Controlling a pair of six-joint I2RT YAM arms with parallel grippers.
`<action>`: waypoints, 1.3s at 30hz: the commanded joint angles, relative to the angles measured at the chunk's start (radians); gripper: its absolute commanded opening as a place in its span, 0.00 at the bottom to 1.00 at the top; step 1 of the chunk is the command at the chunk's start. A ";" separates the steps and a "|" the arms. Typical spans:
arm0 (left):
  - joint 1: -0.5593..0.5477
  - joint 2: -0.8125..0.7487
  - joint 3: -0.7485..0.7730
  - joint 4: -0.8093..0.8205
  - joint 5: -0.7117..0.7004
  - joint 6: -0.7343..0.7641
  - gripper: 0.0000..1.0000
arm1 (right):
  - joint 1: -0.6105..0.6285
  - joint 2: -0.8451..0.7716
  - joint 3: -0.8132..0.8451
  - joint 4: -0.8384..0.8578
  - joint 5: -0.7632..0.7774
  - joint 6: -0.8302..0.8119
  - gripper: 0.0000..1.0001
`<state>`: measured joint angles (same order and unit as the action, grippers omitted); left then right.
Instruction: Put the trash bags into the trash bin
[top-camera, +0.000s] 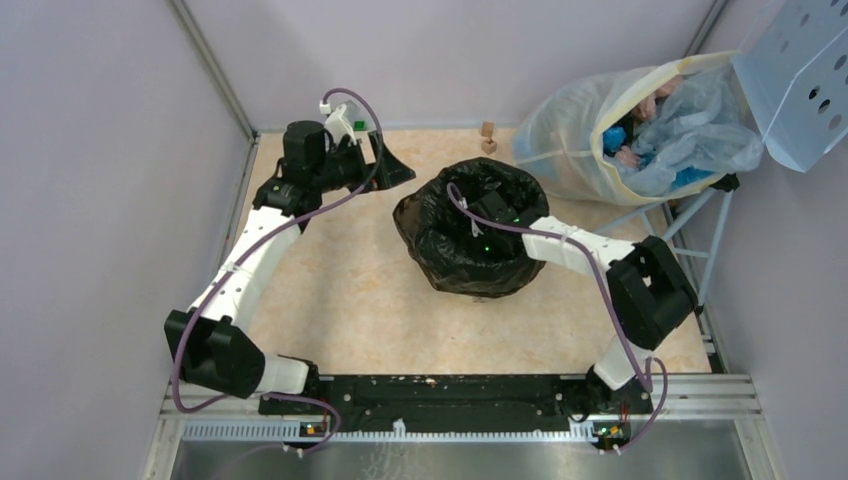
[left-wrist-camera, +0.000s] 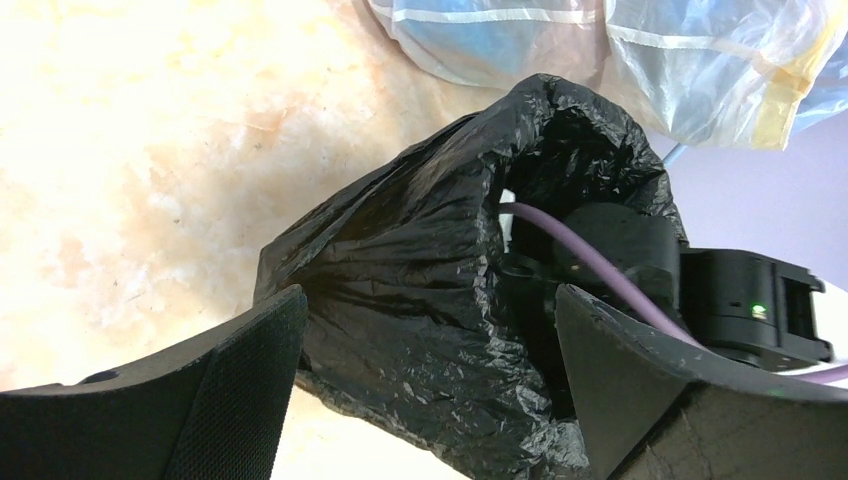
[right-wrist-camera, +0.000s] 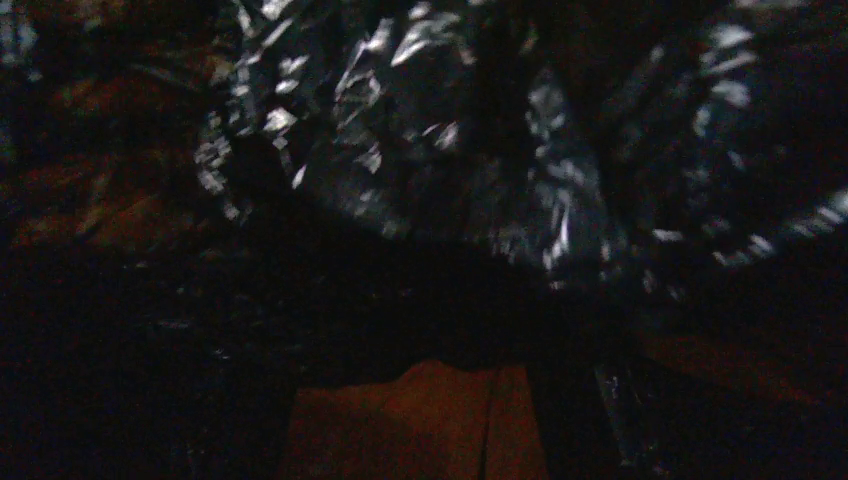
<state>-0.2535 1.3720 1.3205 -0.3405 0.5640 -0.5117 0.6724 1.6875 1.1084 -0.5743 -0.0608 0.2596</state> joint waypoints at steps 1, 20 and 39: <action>0.010 -0.023 0.015 0.008 0.019 0.023 0.97 | 0.017 -0.097 0.075 -0.050 0.014 0.011 0.73; 0.014 -0.112 -0.023 -0.069 -0.077 0.085 0.97 | 0.021 -0.228 0.451 -0.257 0.053 0.019 0.37; -0.260 -0.049 0.061 -0.189 -0.475 0.265 0.99 | 0.021 -0.829 0.181 -0.179 0.447 0.059 0.69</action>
<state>-0.4835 1.2846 1.3071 -0.4870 0.2668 -0.2996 0.6853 1.0122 1.4292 -0.8127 0.2752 0.3004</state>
